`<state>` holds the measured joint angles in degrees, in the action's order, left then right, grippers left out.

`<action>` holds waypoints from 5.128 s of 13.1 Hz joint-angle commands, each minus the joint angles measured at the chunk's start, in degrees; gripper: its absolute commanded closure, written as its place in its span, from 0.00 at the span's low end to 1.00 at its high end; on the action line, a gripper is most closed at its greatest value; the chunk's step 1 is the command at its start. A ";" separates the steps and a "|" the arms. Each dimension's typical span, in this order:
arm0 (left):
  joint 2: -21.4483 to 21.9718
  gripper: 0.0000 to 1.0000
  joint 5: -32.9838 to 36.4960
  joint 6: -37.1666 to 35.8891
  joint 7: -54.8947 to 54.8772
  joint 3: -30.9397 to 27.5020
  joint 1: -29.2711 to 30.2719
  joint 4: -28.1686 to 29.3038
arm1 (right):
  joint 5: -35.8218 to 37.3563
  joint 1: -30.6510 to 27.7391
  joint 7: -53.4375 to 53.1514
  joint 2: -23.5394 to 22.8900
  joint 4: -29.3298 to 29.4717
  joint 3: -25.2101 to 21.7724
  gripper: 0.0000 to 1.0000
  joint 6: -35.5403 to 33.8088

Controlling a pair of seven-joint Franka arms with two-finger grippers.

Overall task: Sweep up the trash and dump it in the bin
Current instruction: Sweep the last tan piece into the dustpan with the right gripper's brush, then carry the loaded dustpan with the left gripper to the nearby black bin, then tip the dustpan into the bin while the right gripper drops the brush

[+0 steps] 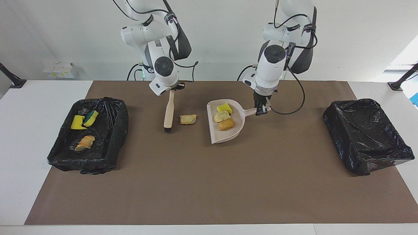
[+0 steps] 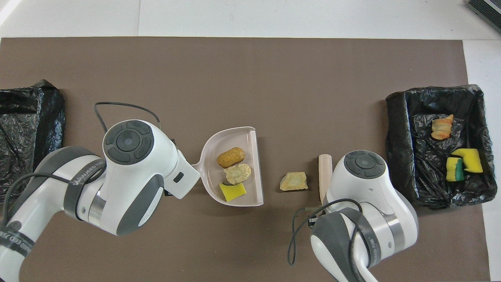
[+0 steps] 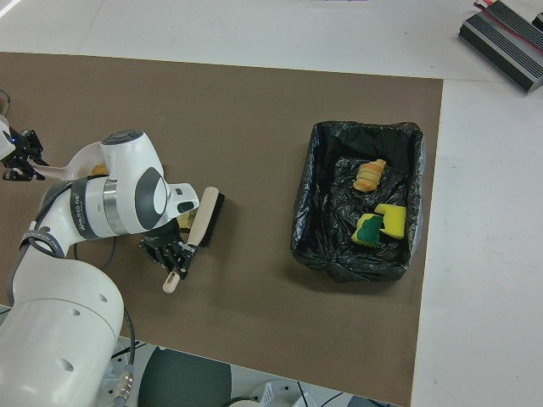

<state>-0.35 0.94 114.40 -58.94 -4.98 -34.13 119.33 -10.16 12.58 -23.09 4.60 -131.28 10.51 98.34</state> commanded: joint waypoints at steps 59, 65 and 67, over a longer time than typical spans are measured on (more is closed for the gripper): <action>-14.15 1.00 33.74 -1.93 -45.05 -0.56 53.12 -33.48 | -2.60 12.76 -11.10 -7.66 11.55 -0.05 0.00 15.83; -6.70 1.00 57.83 -1.38 -30.12 -0.56 47.84 -25.66 | 11.83 0.35 -7.77 -8.03 15.69 -0.40 0.00 17.94; -6.33 1.00 63.19 -1.99 -27.90 -0.74 47.93 -25.55 | 13.41 -1.94 -6.36 -7.94 18.33 -0.40 0.00 17.41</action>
<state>-10.40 59.55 112.41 -89.59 -4.99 14.01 89.62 1.17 12.50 -30.86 -2.89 -115.85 9.34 116.15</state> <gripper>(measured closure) 0.687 0.000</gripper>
